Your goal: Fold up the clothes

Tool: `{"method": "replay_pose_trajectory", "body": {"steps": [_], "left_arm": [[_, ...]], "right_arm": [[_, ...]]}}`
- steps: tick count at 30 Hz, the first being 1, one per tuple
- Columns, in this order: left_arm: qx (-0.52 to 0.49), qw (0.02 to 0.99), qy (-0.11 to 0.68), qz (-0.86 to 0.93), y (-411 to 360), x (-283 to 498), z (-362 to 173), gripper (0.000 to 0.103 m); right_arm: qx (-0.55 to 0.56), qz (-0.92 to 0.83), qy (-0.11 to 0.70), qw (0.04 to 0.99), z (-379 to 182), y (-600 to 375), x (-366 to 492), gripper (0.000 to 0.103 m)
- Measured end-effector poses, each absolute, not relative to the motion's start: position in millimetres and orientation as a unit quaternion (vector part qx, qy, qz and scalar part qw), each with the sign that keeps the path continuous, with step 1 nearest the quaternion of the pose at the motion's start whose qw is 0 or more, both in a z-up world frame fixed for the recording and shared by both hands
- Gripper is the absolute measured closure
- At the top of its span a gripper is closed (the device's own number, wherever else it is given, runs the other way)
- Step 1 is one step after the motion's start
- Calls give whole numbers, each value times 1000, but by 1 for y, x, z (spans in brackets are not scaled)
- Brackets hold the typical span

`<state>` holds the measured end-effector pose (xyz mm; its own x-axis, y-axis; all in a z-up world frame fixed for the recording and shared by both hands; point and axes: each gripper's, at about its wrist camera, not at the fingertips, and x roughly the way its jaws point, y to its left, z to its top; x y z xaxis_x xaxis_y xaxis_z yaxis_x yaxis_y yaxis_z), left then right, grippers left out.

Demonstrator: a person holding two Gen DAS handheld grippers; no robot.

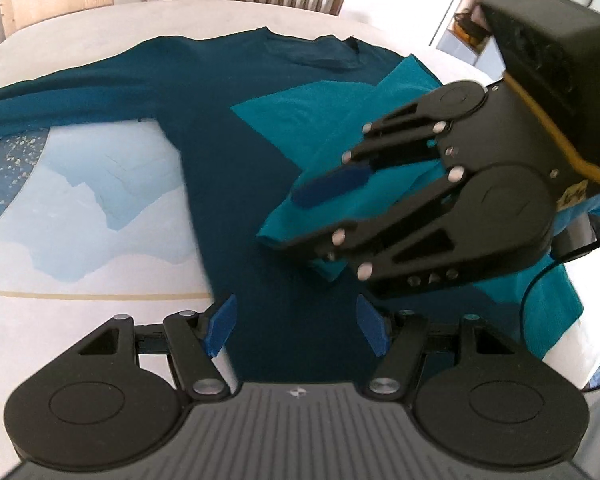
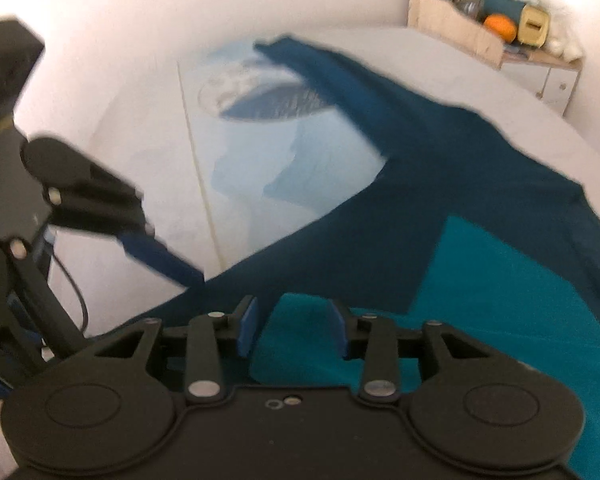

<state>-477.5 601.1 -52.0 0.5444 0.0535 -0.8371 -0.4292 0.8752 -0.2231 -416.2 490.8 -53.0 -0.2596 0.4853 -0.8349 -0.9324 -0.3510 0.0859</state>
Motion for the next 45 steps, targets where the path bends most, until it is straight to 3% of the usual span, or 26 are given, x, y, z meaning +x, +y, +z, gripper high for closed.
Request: {"method": "replay_pose_trajectory", "body": {"steps": [4, 15, 35, 36, 37, 38, 42, 45], "left_arm": [[-228, 858, 443, 127, 619, -490, -57, 38], [-236, 880, 410, 45, 627, -477, -63, 38], [-233, 889, 390, 61, 642, -424, -79, 39], [-235, 887, 391, 65, 642, -422, -79, 48], [-237, 885, 394, 69, 642, -421, -79, 69], [-242, 882, 397, 73, 643, -420, -80, 75], [-285, 865, 405, 83, 647, -423, -81, 93], [-329, 847, 409, 86, 647, -428, -83, 96]], "right_arm": [[-390, 704, 326, 496, -63, 501, -420, 0], [-305, 648, 452, 532, -64, 557, -372, 0], [-297, 626, 458, 557, -56, 562, -347, 0], [-294, 626, 458, 559, -55, 559, -344, 0], [-291, 625, 458, 561, -55, 556, -341, 0], [-289, 625, 457, 563, -54, 553, -338, 0], [-275, 628, 452, 571, -48, 541, -327, 0], [-275, 638, 457, 556, -48, 539, -327, 0]]}}
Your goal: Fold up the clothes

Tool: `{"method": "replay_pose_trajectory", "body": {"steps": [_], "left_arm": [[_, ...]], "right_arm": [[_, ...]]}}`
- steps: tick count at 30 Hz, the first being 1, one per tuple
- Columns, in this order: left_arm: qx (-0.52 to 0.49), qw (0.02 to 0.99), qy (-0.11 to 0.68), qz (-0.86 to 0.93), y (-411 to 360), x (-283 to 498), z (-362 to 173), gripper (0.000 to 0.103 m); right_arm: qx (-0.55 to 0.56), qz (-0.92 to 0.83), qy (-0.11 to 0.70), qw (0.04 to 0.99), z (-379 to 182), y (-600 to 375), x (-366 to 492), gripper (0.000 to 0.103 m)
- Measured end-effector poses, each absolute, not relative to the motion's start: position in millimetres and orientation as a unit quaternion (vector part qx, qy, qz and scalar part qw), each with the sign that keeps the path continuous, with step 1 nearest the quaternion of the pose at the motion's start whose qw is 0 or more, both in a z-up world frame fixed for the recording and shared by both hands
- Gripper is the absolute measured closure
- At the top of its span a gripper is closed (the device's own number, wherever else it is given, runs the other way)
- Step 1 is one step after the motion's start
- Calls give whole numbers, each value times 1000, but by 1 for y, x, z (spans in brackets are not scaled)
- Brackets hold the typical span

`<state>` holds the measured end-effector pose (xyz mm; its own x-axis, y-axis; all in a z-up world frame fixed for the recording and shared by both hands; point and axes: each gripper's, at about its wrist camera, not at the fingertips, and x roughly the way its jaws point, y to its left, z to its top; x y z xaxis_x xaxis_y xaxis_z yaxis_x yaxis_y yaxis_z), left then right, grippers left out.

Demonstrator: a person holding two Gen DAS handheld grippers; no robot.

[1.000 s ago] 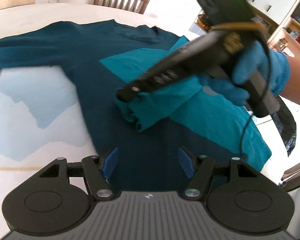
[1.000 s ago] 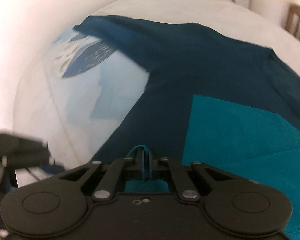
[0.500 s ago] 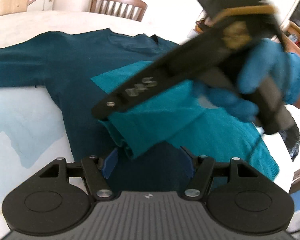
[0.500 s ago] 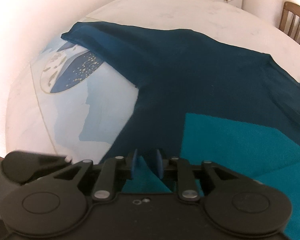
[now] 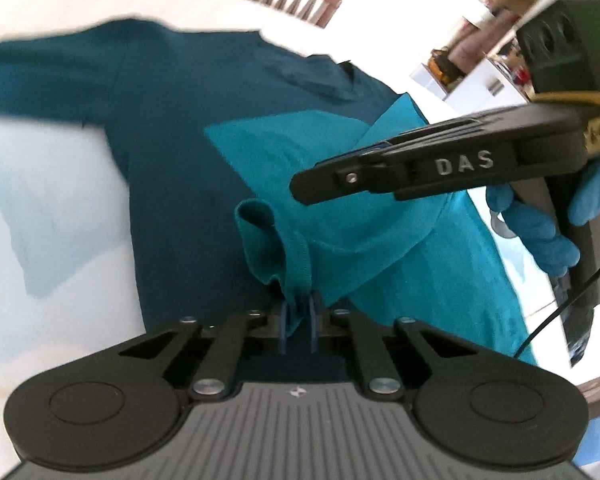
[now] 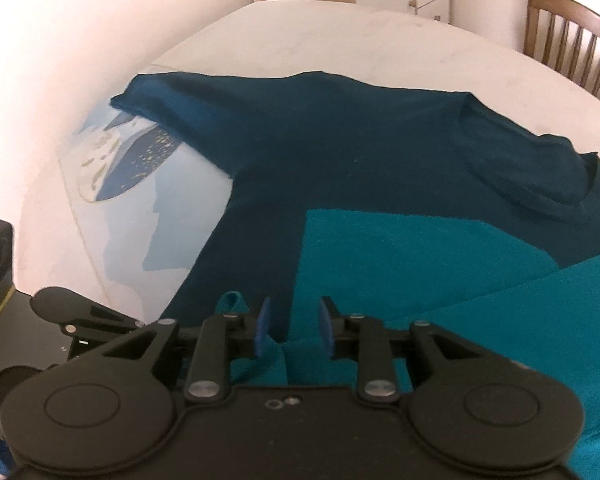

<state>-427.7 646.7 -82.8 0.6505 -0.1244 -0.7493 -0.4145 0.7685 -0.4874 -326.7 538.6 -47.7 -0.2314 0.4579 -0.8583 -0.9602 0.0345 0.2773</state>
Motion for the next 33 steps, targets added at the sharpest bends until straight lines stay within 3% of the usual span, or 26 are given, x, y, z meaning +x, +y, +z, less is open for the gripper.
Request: {"method": "replay_pose_trajectory", "body": {"steps": [10, 19, 33], "left_arm": [[-352, 820, 442, 91, 631, -453, -86, 97], [-333, 820, 456, 91, 630, -483, -77, 95], [-288, 827, 438, 205, 690, -530, -59, 87]], "right_arm": [[-340, 662, 430, 511, -69, 542, -370, 0], [-368, 669, 377, 524, -48, 527, -376, 0], [-396, 671, 342, 525, -66, 530, -423, 0]]}}
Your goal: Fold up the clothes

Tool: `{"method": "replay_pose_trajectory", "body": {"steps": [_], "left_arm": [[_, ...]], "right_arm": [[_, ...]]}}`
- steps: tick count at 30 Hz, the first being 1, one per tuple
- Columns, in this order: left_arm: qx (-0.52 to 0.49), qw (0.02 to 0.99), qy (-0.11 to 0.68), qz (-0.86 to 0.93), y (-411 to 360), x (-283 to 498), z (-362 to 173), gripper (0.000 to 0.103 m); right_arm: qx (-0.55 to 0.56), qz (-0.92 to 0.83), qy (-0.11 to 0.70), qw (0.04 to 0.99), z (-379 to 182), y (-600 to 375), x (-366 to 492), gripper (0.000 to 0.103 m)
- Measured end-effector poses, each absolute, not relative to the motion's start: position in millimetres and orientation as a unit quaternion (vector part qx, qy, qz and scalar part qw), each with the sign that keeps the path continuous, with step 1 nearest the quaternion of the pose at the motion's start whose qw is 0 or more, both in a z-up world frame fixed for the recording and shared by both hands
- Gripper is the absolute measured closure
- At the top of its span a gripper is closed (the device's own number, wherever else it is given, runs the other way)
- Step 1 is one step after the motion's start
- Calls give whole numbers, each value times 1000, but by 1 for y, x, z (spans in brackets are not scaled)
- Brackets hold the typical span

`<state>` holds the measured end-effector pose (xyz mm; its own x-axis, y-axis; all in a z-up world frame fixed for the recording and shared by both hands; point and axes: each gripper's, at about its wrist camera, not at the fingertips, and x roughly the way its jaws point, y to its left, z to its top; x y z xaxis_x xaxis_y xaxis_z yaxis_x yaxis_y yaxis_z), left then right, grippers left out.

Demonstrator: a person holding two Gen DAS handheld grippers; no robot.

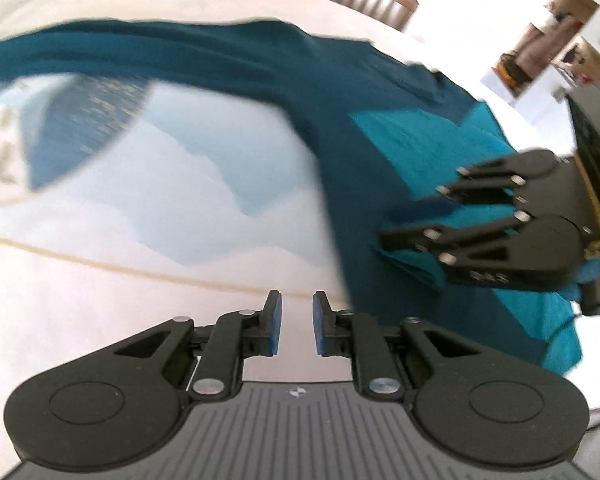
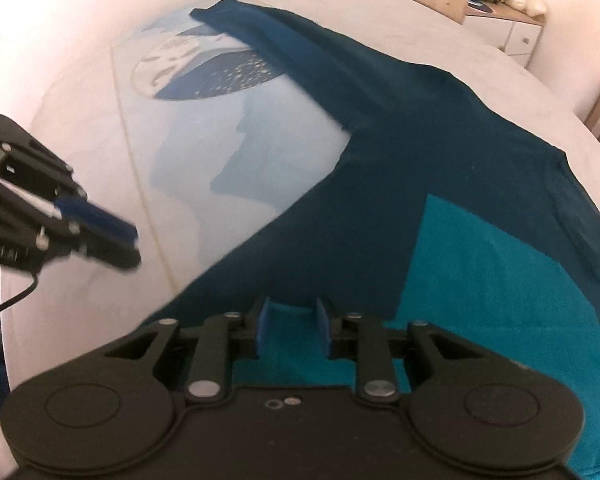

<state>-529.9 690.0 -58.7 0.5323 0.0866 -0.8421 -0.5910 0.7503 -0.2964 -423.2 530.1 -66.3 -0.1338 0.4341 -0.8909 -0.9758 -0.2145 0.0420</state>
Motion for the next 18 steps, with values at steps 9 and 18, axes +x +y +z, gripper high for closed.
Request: {"method": "replay_pose_trajectory", "body": {"steps": [9, 18], "left_arm": [[-281, 822, 372, 328, 819, -551, -47, 28], [-331, 728, 362, 479, 992, -581, -49, 28]], "right_arm": [[-373, 650, 369, 549, -50, 530, -398, 0], [-359, 606, 386, 596, -49, 534, -366, 0]]}}
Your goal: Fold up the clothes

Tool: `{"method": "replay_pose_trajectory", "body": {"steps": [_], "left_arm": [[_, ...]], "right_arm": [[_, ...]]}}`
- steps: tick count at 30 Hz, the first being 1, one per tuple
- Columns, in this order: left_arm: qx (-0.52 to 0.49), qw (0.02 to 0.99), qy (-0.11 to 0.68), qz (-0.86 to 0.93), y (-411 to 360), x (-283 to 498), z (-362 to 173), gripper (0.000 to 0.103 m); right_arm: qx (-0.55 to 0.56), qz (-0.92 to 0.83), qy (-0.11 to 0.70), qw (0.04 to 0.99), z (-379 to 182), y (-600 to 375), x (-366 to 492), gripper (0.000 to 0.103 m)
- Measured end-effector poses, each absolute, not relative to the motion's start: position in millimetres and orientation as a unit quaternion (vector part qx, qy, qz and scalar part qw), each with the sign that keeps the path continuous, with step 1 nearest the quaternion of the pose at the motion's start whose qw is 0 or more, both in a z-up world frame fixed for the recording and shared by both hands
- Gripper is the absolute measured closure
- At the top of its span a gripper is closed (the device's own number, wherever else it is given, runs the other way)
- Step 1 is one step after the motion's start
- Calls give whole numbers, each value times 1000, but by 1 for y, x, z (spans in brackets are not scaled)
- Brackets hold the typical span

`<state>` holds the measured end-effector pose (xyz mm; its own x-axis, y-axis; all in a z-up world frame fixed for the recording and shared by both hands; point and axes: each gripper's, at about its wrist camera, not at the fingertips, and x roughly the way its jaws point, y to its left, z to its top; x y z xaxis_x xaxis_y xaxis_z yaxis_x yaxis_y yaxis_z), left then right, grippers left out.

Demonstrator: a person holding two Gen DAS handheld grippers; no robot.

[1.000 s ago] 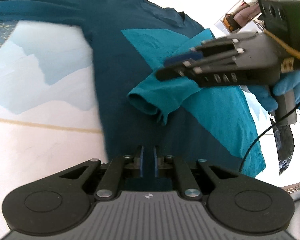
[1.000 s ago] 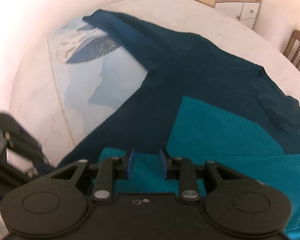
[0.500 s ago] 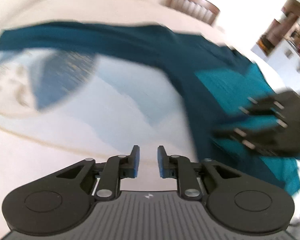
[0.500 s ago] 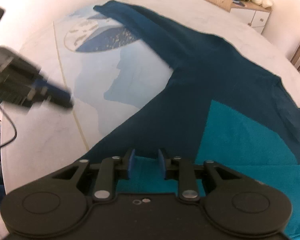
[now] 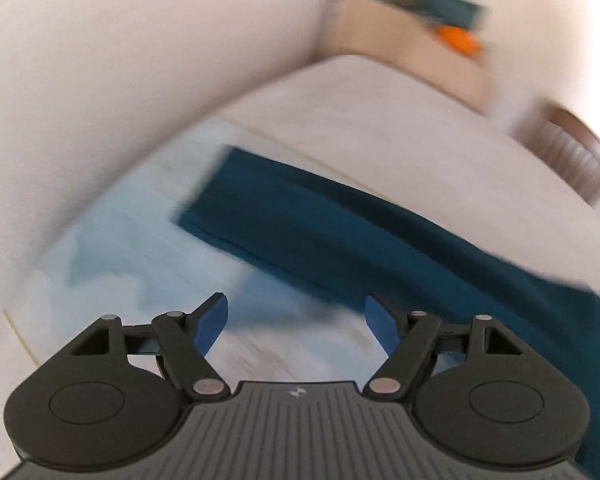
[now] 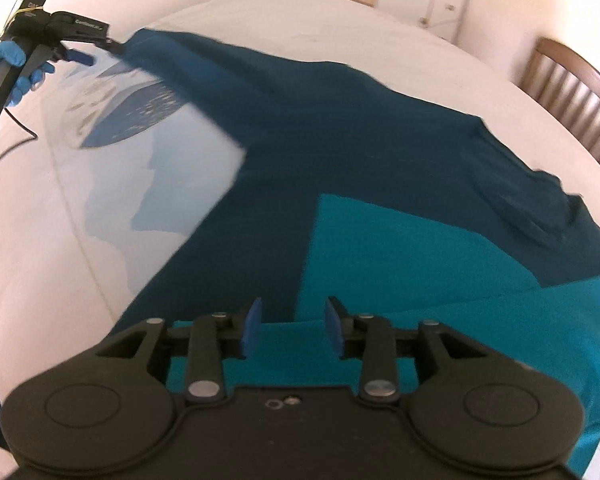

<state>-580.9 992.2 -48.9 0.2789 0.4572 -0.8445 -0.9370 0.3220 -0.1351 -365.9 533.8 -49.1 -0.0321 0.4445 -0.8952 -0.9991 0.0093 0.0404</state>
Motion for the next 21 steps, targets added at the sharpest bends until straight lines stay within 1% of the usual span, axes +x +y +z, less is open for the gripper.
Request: {"method": "replay_pose_trajectory", "body": {"steps": [4, 7, 11, 12, 13, 14, 15, 16, 18, 21], "left_arm": [[-368, 682, 364, 517, 1042, -589, -61, 28], [-370, 676, 366, 521, 1053, -582, -66, 25], [-361, 681, 370, 518, 1053, -570, -67, 26], [-350, 681, 376, 522, 1051, -566, -68, 35], [-336, 681, 382, 526, 1049, -562, -68, 51], [-322, 682, 387, 531, 1047, -559, -67, 60], [-315, 684, 388, 532, 1045, -557, -67, 79], [-315, 688, 384, 530, 1042, -557, -66, 92], [-315, 696, 375, 526, 1038, -557, -64, 96], [-302, 717, 352, 521, 1027, -553, -55, 97]], "right_arm": [[-355, 589, 393, 610, -50, 534, -356, 0], [-358, 581, 395, 616, -52, 533, -352, 0], [-361, 571, 396, 622, -54, 534, -346, 0], [-361, 570, 396, 623, -54, 534, -345, 0], [-361, 569, 396, 624, -54, 534, -344, 0], [-361, 569, 395, 625, -54, 535, -343, 0], [-362, 569, 394, 625, -54, 536, -342, 0], [-364, 569, 391, 626, -54, 538, -340, 0], [-368, 567, 385, 629, -56, 544, -336, 0], [-369, 561, 381, 636, -59, 556, -327, 0]]}}
